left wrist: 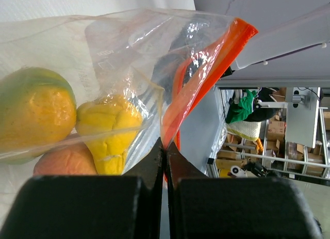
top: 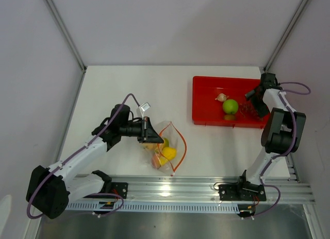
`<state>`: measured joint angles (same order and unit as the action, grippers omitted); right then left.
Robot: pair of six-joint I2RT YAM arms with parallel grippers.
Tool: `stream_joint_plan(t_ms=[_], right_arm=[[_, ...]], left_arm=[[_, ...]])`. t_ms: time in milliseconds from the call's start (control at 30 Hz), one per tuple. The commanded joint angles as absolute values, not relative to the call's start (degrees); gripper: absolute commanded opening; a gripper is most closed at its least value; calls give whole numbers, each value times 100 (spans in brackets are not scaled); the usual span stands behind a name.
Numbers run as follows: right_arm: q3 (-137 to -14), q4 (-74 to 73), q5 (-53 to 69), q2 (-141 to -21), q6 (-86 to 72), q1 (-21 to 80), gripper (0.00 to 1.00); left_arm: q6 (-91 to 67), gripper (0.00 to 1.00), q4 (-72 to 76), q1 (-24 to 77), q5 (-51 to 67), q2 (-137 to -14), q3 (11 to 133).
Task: Place the food in the zip-top bag and seal the zipper
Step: Pick up the fake fruit from the bin.
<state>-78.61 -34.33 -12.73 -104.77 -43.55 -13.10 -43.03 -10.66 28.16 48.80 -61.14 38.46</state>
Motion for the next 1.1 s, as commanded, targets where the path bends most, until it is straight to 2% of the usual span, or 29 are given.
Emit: stream_joint_plan(t_ms=[0, 467, 567, 800, 867, 1000, 1067], right_arm=[[-8139, -3621, -1521, -10784, -4439, -1318, 99], [-8498, -3278, -1582, -11741, -4562, -1283, 100], [-8473, -3314, -1617, -11804, -4492, -1239, 97], [-8271, -3147, -1714, -11532, -4254, -1222, 69], [-8218, -3077, -1627, -11453, -4158, -1222, 55], [-8060, -2664, -1161, -11181, -3973, -1230, 15], [-7946, -2480, -967, -11075, -3964, -1230, 10]], left_arm=[[-4175, 0, -809, 2848, 5036, -6170, 4008], [-4184, 1, -897, 2848, 4896, -6188, 4008], [-4236, 1, -879, 2848, 4869, -6152, 3982], [-4245, 1, -966, 2848, 4852, -6100, 3981], [-4245, 1, -1010, 2848, 4834, -6039, 3964], [-4289, 1, -1098, 2848, 4755, -5880, 3938], [-4298, 1, -1142, 2848, 4703, -5819, 3920]])
